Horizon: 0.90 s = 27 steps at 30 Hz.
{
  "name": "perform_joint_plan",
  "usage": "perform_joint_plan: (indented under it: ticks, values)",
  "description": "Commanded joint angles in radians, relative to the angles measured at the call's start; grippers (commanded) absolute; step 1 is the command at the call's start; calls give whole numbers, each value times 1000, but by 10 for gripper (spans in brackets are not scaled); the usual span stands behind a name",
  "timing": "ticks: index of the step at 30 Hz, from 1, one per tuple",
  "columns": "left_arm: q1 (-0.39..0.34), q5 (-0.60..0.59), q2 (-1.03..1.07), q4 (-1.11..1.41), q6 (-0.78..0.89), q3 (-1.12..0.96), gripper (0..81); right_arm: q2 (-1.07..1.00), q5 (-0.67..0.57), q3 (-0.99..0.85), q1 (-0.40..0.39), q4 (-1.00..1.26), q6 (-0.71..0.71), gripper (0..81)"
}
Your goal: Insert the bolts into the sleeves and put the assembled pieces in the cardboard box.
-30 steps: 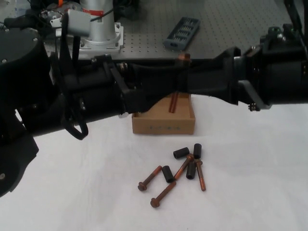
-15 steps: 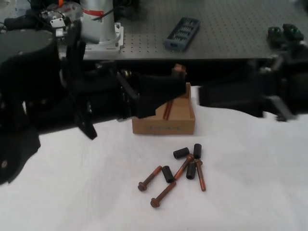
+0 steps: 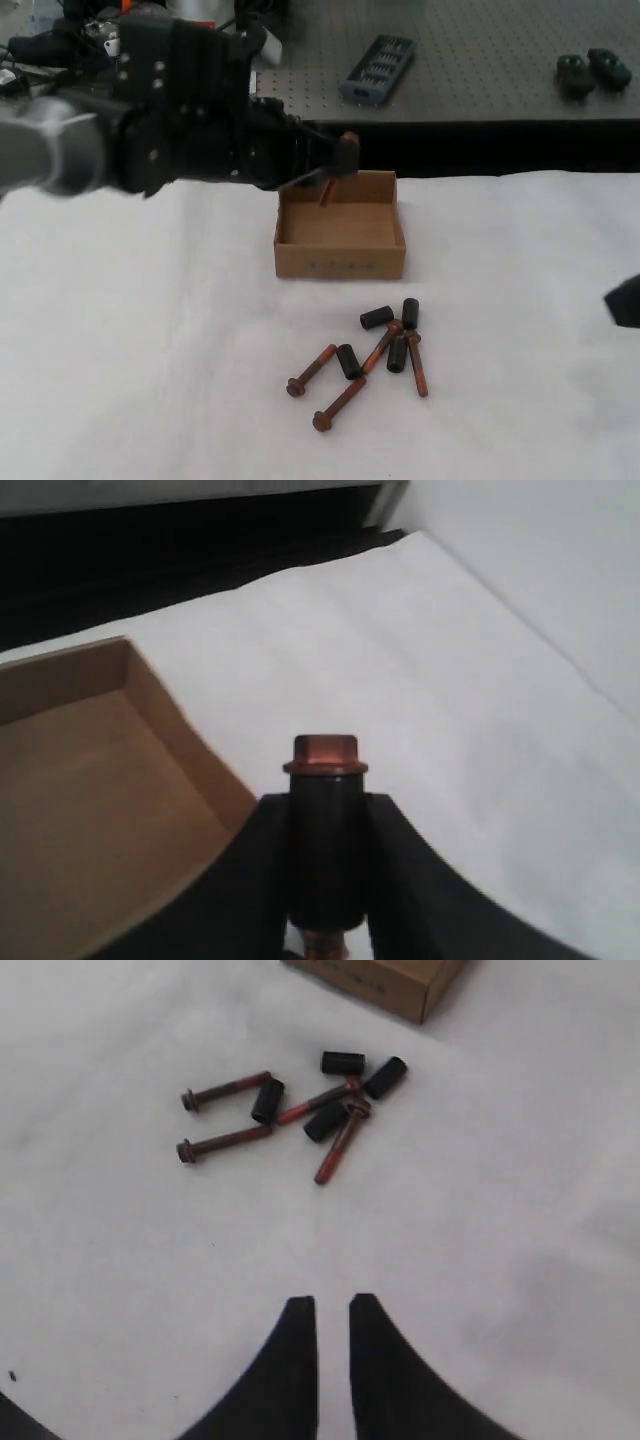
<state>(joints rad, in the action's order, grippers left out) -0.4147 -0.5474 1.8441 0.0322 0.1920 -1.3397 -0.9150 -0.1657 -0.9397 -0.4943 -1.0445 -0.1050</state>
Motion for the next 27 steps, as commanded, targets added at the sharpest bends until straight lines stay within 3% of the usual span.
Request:
perform_joint_plan:
  ticks: [1,9,17,19,24,27]
  values:
    - [13,50,102,-91,-31,-122,6,7,22,-3,18,-34,-73,28]
    - [18,70,381,-122,-82,-392,6,7,22,-3,17,-34,-76,26]
    - [18,73,519,-124,-88,-518,6,7,22,-3,17,-34,-76,26]
    - [18,73,521,-124,-103,-518,78,7,22,-3,17,-34,-76,26]
    - [18,131,521,-124,-108,-521,394,5,22,-3,17,-31,-76,26]
    - [18,136,518,-162,-100,-521,419,5,22,-3,17,-29,-76,26]
